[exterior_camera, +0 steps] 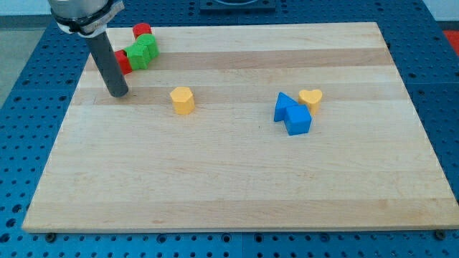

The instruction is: Move the red star closer to the red circle

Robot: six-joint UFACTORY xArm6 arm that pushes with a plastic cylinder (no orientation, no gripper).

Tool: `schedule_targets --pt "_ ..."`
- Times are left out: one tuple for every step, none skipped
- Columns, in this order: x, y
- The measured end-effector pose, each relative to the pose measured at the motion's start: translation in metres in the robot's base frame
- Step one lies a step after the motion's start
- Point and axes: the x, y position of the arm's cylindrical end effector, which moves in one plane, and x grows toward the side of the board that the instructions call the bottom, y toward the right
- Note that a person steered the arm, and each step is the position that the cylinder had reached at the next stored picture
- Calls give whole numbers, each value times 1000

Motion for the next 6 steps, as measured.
schedule_targets --pt "-9 -9" --pt "-22 -19" --pt "-37 -19" --pt "-52 -22" --pt "-61 -28" --pt "-65 -34"
